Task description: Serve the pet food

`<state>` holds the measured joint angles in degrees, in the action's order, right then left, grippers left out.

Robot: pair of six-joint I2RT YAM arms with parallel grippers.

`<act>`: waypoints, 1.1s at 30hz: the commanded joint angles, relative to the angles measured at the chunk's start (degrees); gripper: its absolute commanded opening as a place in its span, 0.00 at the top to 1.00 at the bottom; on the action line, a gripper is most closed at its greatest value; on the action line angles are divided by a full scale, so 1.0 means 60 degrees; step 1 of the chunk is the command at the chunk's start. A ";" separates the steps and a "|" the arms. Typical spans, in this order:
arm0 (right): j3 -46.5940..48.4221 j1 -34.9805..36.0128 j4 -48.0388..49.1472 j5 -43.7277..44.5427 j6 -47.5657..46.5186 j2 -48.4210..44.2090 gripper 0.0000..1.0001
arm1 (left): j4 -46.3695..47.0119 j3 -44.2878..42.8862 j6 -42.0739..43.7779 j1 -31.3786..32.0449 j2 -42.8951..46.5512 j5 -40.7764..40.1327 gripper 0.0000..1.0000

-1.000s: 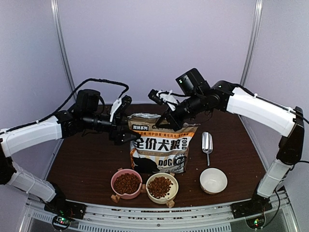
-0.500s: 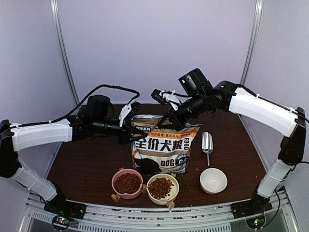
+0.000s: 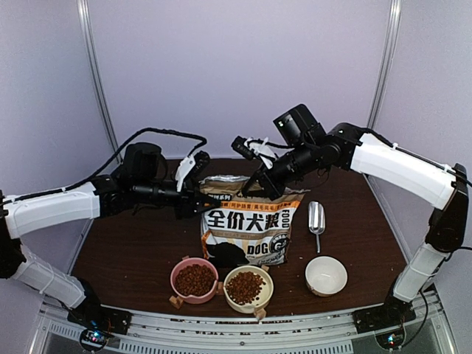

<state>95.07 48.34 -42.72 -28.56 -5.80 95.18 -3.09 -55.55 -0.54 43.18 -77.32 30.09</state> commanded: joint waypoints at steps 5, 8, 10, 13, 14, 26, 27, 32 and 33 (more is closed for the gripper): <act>0.0463 -0.0080 0.0909 -0.0161 0.0097 -0.0861 1.00 | -0.0071 -0.0839 -0.0339 -0.0121 0.0670 0.0037 0.53; 0.0489 -0.0073 0.0946 -0.0159 0.0134 -0.0844 1.00 | -0.0214 -0.0979 -0.0215 -0.0121 0.0603 0.0119 0.61; 0.0489 -0.0059 0.0982 -0.0177 0.0154 -0.0837 1.00 | -0.0430 -0.1049 -0.0071 -0.0128 0.0555 0.0114 0.73; 0.0501 -0.0058 0.1009 -0.0183 0.0176 -0.0833 1.00 | -0.0566 -0.1056 0.0040 -0.0127 0.0551 0.0201 0.83; 0.0503 -0.0042 0.1011 -0.0191 0.0187 -0.0819 1.00 | -0.0561 -0.1053 0.0045 -0.0127 0.0565 0.0256 0.89; 0.1078 0.0471 0.1191 0.0027 0.0233 -0.0105 0.83 | -0.0130 -0.0885 -0.0075 -0.0130 0.0817 0.0616 1.00; 0.1187 0.0513 0.1188 0.0028 0.0224 -0.0006 0.80 | -0.0118 -0.0907 -0.0083 -0.0120 0.0803 0.0648 1.00; 0.1752 0.0721 0.1000 0.0042 0.0117 0.0511 0.73 | -0.0103 -0.0994 -0.0092 -0.0127 0.0765 0.0706 1.00; 0.1875 0.0750 0.0909 0.0033 0.0061 0.0600 0.71 | -0.0102 -0.1001 -0.0091 -0.0133 0.0758 0.0701 1.00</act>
<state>102.85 51.72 -38.68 -27.92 -4.73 96.53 -6.22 -60.45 -0.58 42.22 -73.67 31.94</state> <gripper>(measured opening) 0.256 0.021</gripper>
